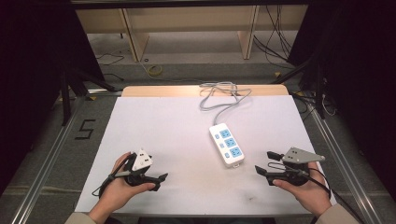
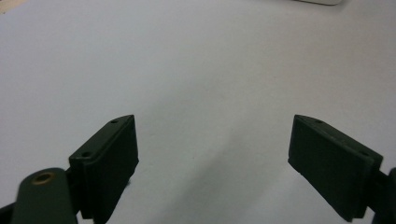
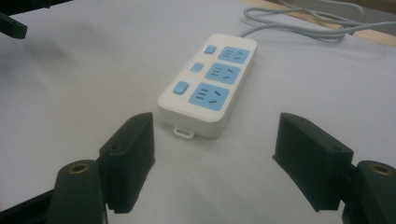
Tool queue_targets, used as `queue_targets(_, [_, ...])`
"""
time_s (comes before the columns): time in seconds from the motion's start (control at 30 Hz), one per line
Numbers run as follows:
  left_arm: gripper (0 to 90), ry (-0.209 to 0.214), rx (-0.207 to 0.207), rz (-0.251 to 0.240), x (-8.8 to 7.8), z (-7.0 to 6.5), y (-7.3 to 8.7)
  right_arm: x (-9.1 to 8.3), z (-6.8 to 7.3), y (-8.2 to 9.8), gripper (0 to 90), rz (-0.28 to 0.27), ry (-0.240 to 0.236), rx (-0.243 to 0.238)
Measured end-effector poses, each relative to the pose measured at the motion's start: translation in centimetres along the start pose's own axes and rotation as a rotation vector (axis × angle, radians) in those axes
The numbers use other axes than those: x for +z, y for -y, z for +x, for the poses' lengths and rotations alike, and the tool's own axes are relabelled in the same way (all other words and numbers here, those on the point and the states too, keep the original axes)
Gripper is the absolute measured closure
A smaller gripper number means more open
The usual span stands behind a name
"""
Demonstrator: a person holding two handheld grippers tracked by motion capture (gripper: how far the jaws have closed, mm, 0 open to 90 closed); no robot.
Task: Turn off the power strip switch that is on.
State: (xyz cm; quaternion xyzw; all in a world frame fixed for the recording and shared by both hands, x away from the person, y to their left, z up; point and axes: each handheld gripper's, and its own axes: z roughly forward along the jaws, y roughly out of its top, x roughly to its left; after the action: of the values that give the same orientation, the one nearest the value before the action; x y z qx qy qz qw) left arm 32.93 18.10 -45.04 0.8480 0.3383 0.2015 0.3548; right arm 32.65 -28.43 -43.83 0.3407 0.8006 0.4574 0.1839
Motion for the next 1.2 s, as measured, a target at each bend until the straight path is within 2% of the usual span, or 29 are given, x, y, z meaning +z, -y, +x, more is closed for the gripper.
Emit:
queue_targets(0.17, [15.7,-0.007,-0.003,0.002,0.0,0.0,0.1,-0.1,0.1,-0.2,33.0,0.004,0.011,-0.009])
queue_targets(0.27, [15.9,-0.014,-0.003,0.0,-0.1,-0.1,0.0,-0.2,0.1,-0.8,47.0,0.025,0.018,-0.006])
queue_targets(0.3, [15.9,-0.014,-0.003,0.0,-0.1,-0.1,0.0,-0.2,0.1,-0.8,47.0,0.025,0.018,-0.006])
queue_targets(0.33, [16.0,-0.014,-0.001,-0.001,-0.1,-0.1,0.0,-0.2,0.0,-1.2,55.2,0.036,0.026,-0.022])
queue_targets(0.4, [16.1,-0.014,-0.007,-0.002,0.0,0.0,0.0,0.0,0.0,-1.6,65.3,0.043,0.029,-0.033])
queue_targets(0.43, [16.1,-0.014,-0.007,-0.002,0.0,0.0,0.0,0.0,0.0,-1.6,65.3,0.043,0.029,-0.033])
queue_targets(0.47, [16.5,-0.016,-0.012,-0.003,0.1,0.0,0.0,0.3,-0.1,-2.1,75.5,0.045,0.037,-0.043])
queue_targets(0.5, [16.5,-0.016,-0.012,-0.002,0.1,0.0,-0.1,0.3,-0.1,-2.1,75.5,0.045,0.037,-0.043])
queue_targets(0.53, [16.6,-0.016,-0.012,-0.002,0.1,0.0,-0.1,0.7,-0.2,-2.6,83.9,0.054,0.034,-0.045])
queue_targets(0.6, [16.6,-0.014,-0.013,-0.003,0.1,0.0,-0.1,1.0,-0.3,-3.0,90.0,0.069,0.041,-0.049])
queue_targets(1.2, [17.1,-0.012,-0.012,-0.008,0.3,-0.2,-0.2,4.4,-0.3,-6.5,90.0,0.183,0.029,-0.019])
